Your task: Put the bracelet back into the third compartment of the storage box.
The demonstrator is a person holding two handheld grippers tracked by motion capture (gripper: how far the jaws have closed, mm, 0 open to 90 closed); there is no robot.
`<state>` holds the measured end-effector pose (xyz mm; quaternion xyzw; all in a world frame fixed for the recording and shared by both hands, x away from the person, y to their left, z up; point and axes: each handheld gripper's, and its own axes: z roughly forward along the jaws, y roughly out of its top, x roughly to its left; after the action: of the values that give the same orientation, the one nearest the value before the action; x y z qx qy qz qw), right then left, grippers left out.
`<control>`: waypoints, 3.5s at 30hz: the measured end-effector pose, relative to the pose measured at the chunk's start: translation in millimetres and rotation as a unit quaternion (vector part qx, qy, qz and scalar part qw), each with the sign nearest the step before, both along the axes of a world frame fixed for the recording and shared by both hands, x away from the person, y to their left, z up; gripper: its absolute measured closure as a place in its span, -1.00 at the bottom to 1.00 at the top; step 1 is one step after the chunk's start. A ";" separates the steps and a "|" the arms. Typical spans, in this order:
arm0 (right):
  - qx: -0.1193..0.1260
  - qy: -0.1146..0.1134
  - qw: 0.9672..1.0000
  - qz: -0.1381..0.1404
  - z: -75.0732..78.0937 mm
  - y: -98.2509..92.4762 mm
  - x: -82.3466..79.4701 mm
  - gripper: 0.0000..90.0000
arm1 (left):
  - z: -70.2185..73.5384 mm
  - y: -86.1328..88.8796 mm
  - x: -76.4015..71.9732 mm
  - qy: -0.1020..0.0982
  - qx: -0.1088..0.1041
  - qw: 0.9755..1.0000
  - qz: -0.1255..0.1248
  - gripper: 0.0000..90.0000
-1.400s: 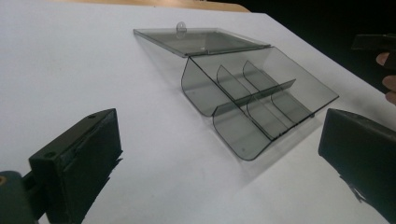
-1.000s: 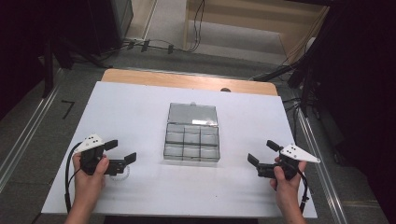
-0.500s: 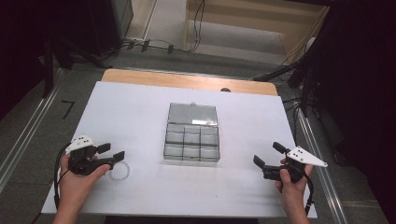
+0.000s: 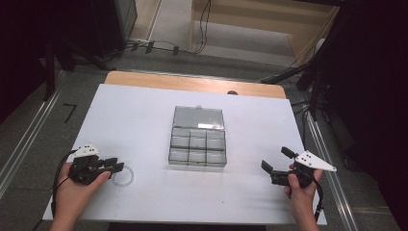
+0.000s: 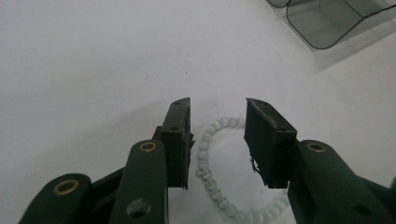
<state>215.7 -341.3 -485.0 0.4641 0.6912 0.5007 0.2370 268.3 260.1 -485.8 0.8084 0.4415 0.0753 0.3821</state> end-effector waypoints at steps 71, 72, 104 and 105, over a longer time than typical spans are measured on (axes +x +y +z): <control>-0.005 0.005 1.000 -0.003 -3.8 2.0 2.3 -1.00 | 39.2 -20.4 -13.6 -0.059 -0.065 0.996 -0.025 0.94; -0.005 0.005 1.000 -0.003 -3.8 2.3 2.2 -1.00 | 39.6 -20.7 -13.6 -0.061 -0.068 0.996 -0.025 0.94; -0.001 -0.001 1.000 -0.007 -2.6 2.4 -0.1 -1.00 | 71.0 -55.8 -3.1 -0.085 -0.099 0.989 -0.063 0.94; -0.001 -0.001 1.000 -0.006 -2.6 2.3 -0.1 -1.00 | 71.7 -57.0 -2.6 -0.085 -0.099 0.989 -0.064 0.94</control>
<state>215.6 -339.0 -487.6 0.4674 0.6887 0.4989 0.2414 265.7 203.1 -414.1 0.7838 0.3599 0.0747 0.5005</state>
